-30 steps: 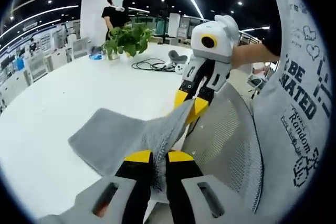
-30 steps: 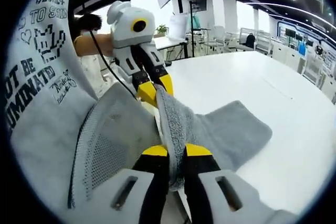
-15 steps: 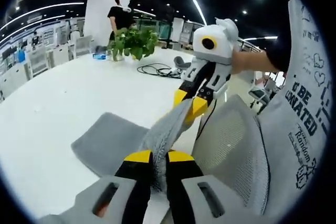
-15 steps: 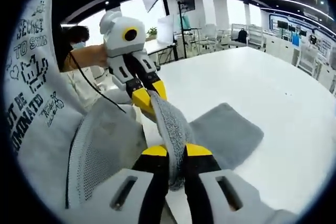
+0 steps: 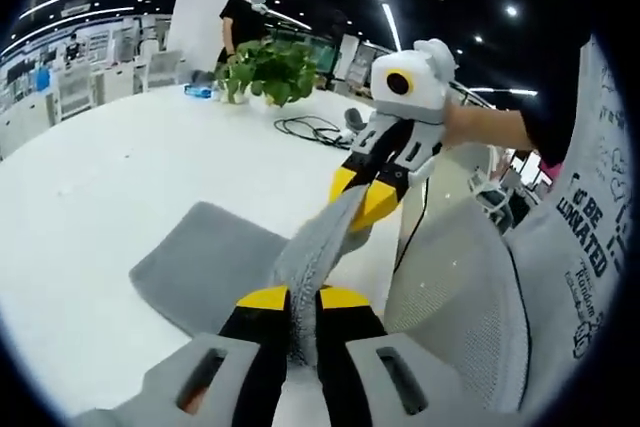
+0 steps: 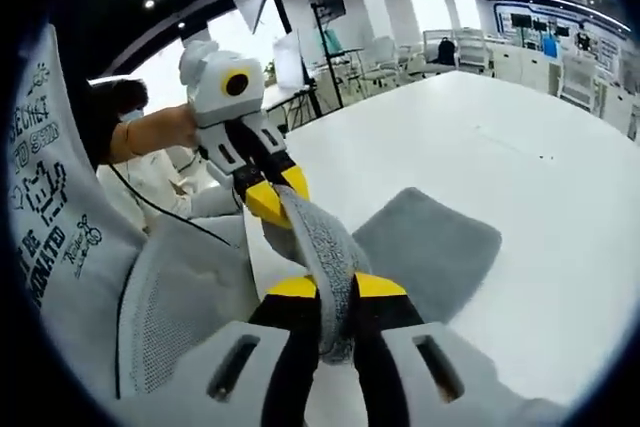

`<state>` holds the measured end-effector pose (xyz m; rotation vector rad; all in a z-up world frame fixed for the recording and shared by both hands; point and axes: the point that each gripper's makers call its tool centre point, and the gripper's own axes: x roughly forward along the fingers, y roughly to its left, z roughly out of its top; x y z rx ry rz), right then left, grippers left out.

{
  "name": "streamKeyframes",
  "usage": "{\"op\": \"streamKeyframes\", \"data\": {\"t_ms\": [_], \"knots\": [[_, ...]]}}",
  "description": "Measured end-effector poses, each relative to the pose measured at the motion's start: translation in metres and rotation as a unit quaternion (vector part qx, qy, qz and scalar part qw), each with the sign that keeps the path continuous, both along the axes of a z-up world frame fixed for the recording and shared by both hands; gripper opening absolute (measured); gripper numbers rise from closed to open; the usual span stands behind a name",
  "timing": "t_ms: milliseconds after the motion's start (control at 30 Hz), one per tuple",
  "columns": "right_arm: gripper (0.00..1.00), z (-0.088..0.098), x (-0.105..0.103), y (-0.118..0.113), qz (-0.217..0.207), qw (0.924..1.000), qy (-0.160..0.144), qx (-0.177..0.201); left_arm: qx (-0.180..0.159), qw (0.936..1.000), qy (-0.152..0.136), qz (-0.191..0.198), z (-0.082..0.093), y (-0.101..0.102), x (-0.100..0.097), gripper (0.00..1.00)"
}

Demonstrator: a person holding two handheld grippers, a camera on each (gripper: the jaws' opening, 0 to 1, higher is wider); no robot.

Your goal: Fold the towel on the table until its edges align and the towel forms a compact rectangular stack.

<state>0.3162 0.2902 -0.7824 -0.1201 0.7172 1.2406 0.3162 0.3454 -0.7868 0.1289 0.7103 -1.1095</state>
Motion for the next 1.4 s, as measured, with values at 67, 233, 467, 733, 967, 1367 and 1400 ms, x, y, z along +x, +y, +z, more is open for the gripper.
{"op": "streamKeyframes", "data": {"t_ms": [67,233,467,733,967,1367,1400], "knots": [[0.11,0.000,-0.003,0.001,0.005,1.0000,-0.001,0.004,0.002,1.0000,0.002,0.003,-0.002,0.001,0.003,0.09],[0.24,-0.002,-0.009,-0.001,0.011,0.9998,-0.018,-0.002,0.003,0.9999,0.015,0.008,-0.008,0.001,0.006,0.09],[0.39,-0.007,-0.021,-0.008,0.018,0.9987,-0.041,-0.025,0.004,0.9994,0.027,0.018,-0.012,0.000,0.009,0.09],[0.30,-0.010,-0.020,-0.015,-0.004,0.9965,-0.078,-0.030,-0.001,0.9990,0.037,0.027,-0.013,0.002,0.014,0.09],[0.09,-0.003,-0.008,-0.014,-0.043,0.9964,-0.072,0.007,0.001,0.9989,0.034,0.031,-0.012,0.002,0.012,0.09],[0.05,0.001,0.002,-0.018,-0.111,0.9928,-0.008,0.046,0.025,0.9993,0.005,0.028,-0.013,0.003,-0.001,0.22],[0.05,0.001,0.003,-0.018,-0.111,0.9927,-0.009,0.046,0.029,0.9992,0.002,0.027,-0.013,0.003,-0.003,0.24]]}}
